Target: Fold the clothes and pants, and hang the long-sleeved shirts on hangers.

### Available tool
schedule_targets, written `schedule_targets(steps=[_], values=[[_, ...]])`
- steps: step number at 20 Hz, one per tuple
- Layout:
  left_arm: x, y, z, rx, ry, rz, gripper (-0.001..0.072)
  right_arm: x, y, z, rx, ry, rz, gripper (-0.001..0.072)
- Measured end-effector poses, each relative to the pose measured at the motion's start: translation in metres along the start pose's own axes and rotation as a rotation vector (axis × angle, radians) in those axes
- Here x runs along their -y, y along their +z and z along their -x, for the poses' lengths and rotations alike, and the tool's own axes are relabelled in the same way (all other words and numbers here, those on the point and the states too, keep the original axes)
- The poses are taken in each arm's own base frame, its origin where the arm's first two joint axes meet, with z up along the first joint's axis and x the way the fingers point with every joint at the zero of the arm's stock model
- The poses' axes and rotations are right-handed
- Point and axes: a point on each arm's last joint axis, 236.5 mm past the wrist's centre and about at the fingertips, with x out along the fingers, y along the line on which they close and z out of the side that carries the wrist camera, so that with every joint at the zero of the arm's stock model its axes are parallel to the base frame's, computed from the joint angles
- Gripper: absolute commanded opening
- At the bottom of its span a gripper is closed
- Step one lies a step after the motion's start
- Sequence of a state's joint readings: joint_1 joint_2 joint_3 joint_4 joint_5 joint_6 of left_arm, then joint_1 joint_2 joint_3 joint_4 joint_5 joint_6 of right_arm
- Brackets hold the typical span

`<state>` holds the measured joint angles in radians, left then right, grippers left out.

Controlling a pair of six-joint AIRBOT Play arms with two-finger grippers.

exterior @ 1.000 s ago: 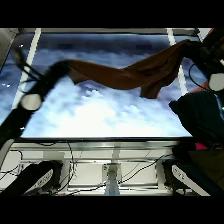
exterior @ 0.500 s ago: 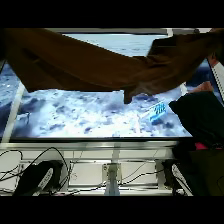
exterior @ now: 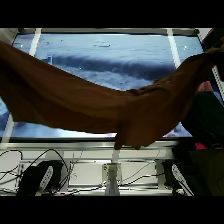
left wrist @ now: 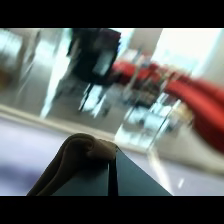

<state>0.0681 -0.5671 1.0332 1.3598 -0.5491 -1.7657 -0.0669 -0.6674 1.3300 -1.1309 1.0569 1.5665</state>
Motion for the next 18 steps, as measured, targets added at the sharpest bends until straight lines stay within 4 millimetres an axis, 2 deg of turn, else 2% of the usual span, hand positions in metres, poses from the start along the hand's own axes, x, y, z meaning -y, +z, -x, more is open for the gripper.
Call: schedule_targets(steps=[2,5,8,10,11,13,15,18], values=[[-0.043,-0.062,-0.039,-0.223,0.128,0.035,0.0017,0.036,-0.041,-0.06,-0.175,-0.047,-0.073,0.0014],[-0.094,-0.159,-0.087,-0.514,0.259,0.074,0.0017,0.085,-0.119,-0.142,-0.418,-0.102,-0.199,0.0014],[-0.124,-0.251,-0.115,-0.74,0.329,0.108,0.0017,0.115,-0.187,-0.208,-0.563,-0.111,-0.366,0.0014],[-0.133,-0.296,-0.124,-0.836,0.35,0.141,0.0017,0.124,-0.214,-0.241,-0.578,-0.104,-0.488,0.0014],[-0.136,-0.311,-0.127,-0.864,0.356,0.154,0.0017,0.128,-0.22,-0.254,-0.564,-0.102,-0.542,0.0014],[-0.138,-0.326,-0.133,-0.876,0.36,0.169,0.0017,0.138,-0.214,-0.276,-0.481,-0.109,-0.621,0.0014],[-0.14,-0.325,-0.144,-0.835,0.353,0.175,0.0017,0.152,-0.195,-0.293,-0.366,-0.129,-0.659,0.0014],[-0.14,-0.305,-0.167,-0.707,0.326,0.177,0.002,0.174,-0.158,-0.307,-0.188,-0.167,-0.667,0.0026]])
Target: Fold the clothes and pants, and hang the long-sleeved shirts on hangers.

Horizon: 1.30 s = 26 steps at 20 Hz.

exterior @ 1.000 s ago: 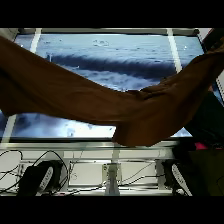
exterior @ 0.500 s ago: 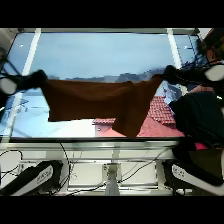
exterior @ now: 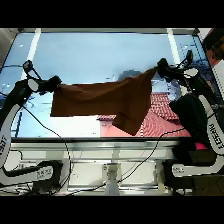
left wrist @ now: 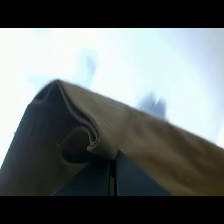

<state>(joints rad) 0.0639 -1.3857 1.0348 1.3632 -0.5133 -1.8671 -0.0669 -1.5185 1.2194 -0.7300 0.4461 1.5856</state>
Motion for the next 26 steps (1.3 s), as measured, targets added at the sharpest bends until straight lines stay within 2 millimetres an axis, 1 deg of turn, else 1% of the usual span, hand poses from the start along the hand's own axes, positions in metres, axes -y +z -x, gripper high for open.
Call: schedule_targets(steps=[1,2,3,4,5,7,8,9,10,11,12,13,14,15,16,17,18,19,21,23,26], values=[[0.004,0.013,0.0,0.055,-0.018,0.003,0.0053,-0.003,0.013,0.0,0.052,0.006,-0.002,0.0113],[0.008,0.024,0.001,0.102,-0.033,0.002,0.0235,-0.004,0.024,0.001,0.093,0.01,-0.002,0.0268],[0.011,0.034,0.003,0.146,-0.046,0.002,0.0494,-0.006,0.033,0.002,0.127,0.014,-0.002,0.0396],[0.013,0.044,0.005,0.186,-0.058,0.002,0.0688,-0.007,0.039,0.002,0.148,0.016,0.0,0.043],[0.015,0.05,0.006,0.213,-0.066,0.003,0.0718,-0.007,0.042,0.003,0.164,0.016,0.002,0.043],[0.017,0.06,0.009,0.253,-0.077,0.004,0.0716,-0.008,0.048,0.004,0.185,0.016,0.013,0.043],[0.017,0.064,0.011,0.27,-0.08,0.006,0.0692,-0.01,0.05,0.006,0.19,0.015,0.027,0.043],[0.016,0.069,0.015,0.282,-0.081,0.01,0.0511,-0.012,0.052,0.01,0.196,0.014,0.053,0.0429],[0.012,0.073,0.021,0.291,-0.077,0.018,0.0246,-0.015,0.053,0.016,0.197,0.01,0.091,0.0429],[0.005,0.076,0.028,0.287,-0.066,0.035,0.0259,-0.016,0.056,0.023,0.196,-0.002,0.139,0.0428],[-0.007,0.078,0.036,0.276,-0.046,0.052,0.0357,-0.016,0.06,0.031,0.197,-0.016,0.182,0.0427],[-0.023,0.079,0.044,0.257,-0.017,0.076,0.0397,-0.013,0.066,0.042,0.197,-0.037,0.224,0.0428],[-0.04,0.077,0.052,0.231,0.016,0.086,0.0408,-0.005,0.07,0.053,0.186,-0.063,0.255,0.0428],[-0.06,0.071,0.059,0.186,0.057,0.085,0.043,0.006,0.071,0.062,0.158,-0.098,0.277,0.0428],[-0.078,0.061,0.064,0.128,0.094,0.08,0.043,0.022,0.07,0.072,0.114,-0.141,0.293,0.0429],[-0.093,0.049,0.068,0.067,0.119,0.079,0.0429,0.039,0.065,0.08,0.058,-0.18,0.308,0.0429],[-0.105,0.037,0.072,0.004,0.133,0.084,0.0429,0.057,0.057,0.088,-0.012,-0.219,0.323,0.0428],[-0.112,0.027,0.076,-0.043,0.14,0.085,0.0428,0.073,0.042,0.095,-0.103,-0.251,0.341,0.0429],[-0.118,0.013,0.081,-0.108,0.142,0.086,0.0428,0.097,0.013,0.107,-0.265,-0.283,0.36,0.043],[-0.118,0.005,0.083,-0.146,0.13,0.087,0.0428,0.111,-0.016,0.111,-0.411,-0.278,0.35,0.0432],[-0.112,-0.002,0.084,-0.178,0.108,0.088,0.0427,0.118,-0.06,0.11,-0.613,-0.21,0.314,0.0436]])
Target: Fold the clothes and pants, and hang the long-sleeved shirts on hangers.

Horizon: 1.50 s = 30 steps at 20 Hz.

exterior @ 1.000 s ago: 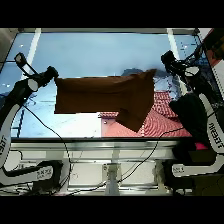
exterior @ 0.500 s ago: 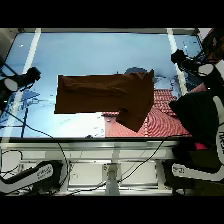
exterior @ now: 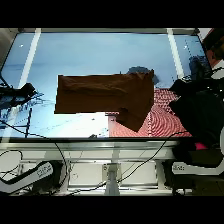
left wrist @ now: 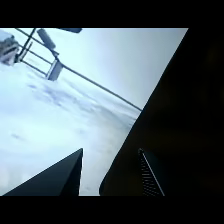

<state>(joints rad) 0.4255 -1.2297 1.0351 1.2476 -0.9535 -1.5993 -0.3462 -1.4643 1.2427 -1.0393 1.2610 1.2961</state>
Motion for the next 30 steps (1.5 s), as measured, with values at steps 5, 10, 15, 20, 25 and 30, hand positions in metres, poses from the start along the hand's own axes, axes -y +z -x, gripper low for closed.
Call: schedule_targets(steps=[5,10,15,20,25,30], values=[[0.004,-0.005,0.0,-0.019,-0.013,0.001,0.0428,-0.003,-0.04,-0.039,-0.136,0.111,-0.028,0.0436],[0.005,-0.006,0.0,-0.025,-0.018,0.002,0.0428,-0.005,-0.073,-0.08,-0.144,0.203,-0.131,0.0435],[0.005,-0.006,0.0,-0.027,-0.019,0.002,0.0428,-0.005,-0.073,-0.101,-0.068,0.217,-0.192,0.0434],[0.006,-0.007,0.0,-0.028,-0.023,0.005,0.0427,-0.015,-0.057,-0.121,0.021,0.154,-0.172,0.0299],[0.006,-0.007,0.0,-0.028,-0.025,0.006,0.0427,-0.014,-0.044,-0.13,0.089,0.101,-0.175,0.0192],[0.006,-0.007,0.0,-0.028,-0.024,0.005,0.0428,-0.013,-0.039,-0.131,0.115,0.084,-0.175,0.0132]])
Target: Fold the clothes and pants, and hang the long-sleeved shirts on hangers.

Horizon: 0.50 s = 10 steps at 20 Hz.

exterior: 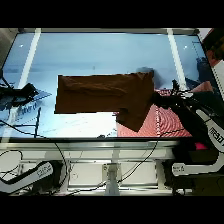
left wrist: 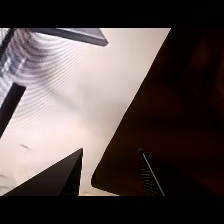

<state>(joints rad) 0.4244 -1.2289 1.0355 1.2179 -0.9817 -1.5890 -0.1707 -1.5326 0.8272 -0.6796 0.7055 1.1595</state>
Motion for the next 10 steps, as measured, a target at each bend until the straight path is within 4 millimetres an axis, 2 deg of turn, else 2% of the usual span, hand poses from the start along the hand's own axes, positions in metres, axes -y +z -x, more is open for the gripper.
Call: schedule_targets(steps=[3,5,10], values=[[0.0,0.0,0.0,0.0,0.0,0.0,0.0428,-0.0006,0.0006,0.0012,0.004,-0.002,0.006,0.0122],[0.0,0.0,0.0,0.0,0.0,0.0,0.0427,0.0001,0.0011,0.0017,0.006,-0.007,0.012,0.0015],[-0.0029,-0.0038,0.0,-0.016,0.012,-0.008,0.0428,-0.0009,0.0007,0.0028,0.005,-0.005,0.013,0.0013]])
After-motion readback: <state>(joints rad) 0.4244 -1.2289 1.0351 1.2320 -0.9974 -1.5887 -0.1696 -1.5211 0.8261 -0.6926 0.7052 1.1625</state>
